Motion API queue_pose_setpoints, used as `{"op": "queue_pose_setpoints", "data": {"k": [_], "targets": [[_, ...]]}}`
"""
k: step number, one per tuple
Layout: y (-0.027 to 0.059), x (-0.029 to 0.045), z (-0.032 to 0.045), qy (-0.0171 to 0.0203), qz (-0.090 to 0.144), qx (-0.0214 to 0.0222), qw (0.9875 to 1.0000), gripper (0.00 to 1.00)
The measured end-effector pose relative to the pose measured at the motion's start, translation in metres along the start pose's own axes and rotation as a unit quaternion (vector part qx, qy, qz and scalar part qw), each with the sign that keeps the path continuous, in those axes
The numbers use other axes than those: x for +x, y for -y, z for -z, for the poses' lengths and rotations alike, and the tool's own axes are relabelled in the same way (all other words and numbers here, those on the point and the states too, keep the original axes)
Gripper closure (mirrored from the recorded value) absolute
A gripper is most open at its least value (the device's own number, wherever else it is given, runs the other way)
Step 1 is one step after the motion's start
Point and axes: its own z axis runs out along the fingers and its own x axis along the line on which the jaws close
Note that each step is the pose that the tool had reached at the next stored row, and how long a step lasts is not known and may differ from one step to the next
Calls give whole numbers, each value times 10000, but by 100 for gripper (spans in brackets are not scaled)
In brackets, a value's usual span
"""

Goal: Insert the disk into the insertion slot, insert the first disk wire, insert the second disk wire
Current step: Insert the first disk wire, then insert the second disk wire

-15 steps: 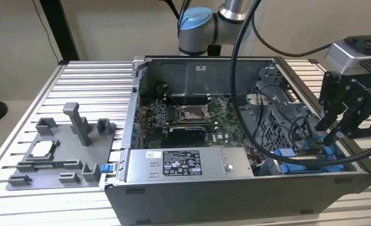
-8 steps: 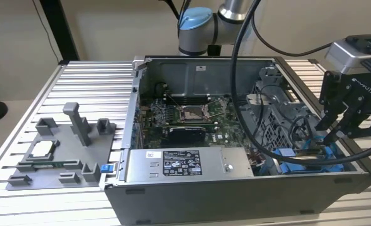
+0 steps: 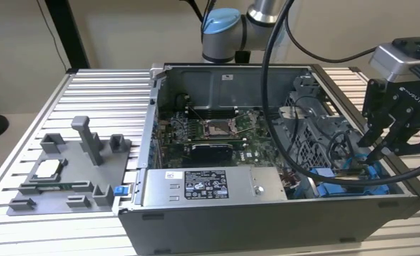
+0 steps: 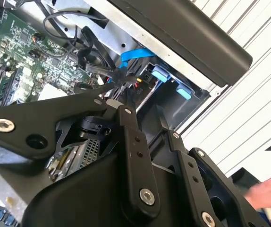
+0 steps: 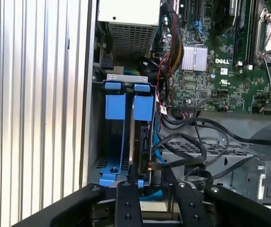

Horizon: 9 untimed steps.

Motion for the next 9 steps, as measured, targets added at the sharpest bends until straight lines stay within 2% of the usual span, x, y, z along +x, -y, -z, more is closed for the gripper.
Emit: {"op": "queue_pose_setpoints", "data": {"k": [9], "targets": [[0, 0, 13, -1, 0, 0, 10000, 0]]}}
